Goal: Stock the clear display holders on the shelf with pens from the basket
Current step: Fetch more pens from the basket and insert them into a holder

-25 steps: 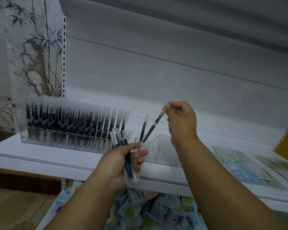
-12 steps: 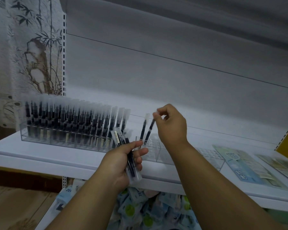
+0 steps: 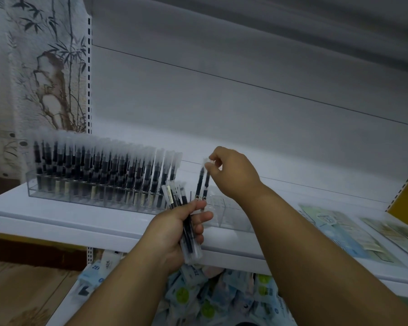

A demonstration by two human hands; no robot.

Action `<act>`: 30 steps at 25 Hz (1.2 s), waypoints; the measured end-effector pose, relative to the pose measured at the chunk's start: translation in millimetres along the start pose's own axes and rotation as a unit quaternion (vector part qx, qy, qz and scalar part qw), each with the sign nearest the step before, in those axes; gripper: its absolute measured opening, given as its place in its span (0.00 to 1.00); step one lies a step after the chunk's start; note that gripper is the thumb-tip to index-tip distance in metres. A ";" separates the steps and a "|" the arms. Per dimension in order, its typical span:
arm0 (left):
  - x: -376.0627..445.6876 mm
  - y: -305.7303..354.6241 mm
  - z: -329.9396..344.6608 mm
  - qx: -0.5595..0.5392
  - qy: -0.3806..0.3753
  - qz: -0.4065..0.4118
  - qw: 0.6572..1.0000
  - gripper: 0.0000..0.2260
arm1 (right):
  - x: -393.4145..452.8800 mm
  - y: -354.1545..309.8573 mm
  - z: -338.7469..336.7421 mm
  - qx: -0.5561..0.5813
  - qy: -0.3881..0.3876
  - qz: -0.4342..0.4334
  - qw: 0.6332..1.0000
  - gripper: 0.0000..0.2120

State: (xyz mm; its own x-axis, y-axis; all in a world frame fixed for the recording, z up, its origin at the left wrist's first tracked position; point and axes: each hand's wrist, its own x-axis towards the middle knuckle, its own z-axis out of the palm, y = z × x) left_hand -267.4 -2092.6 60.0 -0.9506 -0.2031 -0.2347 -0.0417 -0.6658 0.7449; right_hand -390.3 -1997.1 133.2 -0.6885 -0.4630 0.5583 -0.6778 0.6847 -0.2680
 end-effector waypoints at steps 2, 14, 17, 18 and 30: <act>-0.8 1.6 -0.7 0.004 -0.016 0.005 1.000 0.11 | -10.4 -2.7 -6.1 0.015 0.081 -0.011 0.997 0.09; 0.4 -3.1 5.3 0.022 -0.059 0.009 0.998 0.16 | -26.4 -3.7 -14.1 0.347 -0.018 0.157 0.924 0.05; 3.9 -1.1 6.7 0.008 -0.050 0.023 0.998 0.13 | -34.5 4.2 -11.2 0.108 0.018 0.021 0.994 0.08; 4.5 0.4 8.2 0.004 -0.049 0.025 0.998 0.12 | -39.3 6.6 -6.4 0.012 0.023 -0.050 0.998 0.11; 4.7 1.1 6.6 -0.016 -0.020 0.031 0.999 0.11 | -31.9 24.5 11.8 0.151 0.068 0.130 0.978 0.05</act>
State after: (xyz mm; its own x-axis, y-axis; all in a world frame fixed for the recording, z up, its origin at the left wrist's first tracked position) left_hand -273.9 -2089.5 63.9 -0.9627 -0.2158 -0.1635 0.0265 -0.6763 0.7362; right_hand -388.0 -1972.2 99.6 -0.8209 -0.2023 0.5340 -0.5437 0.5628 -0.6226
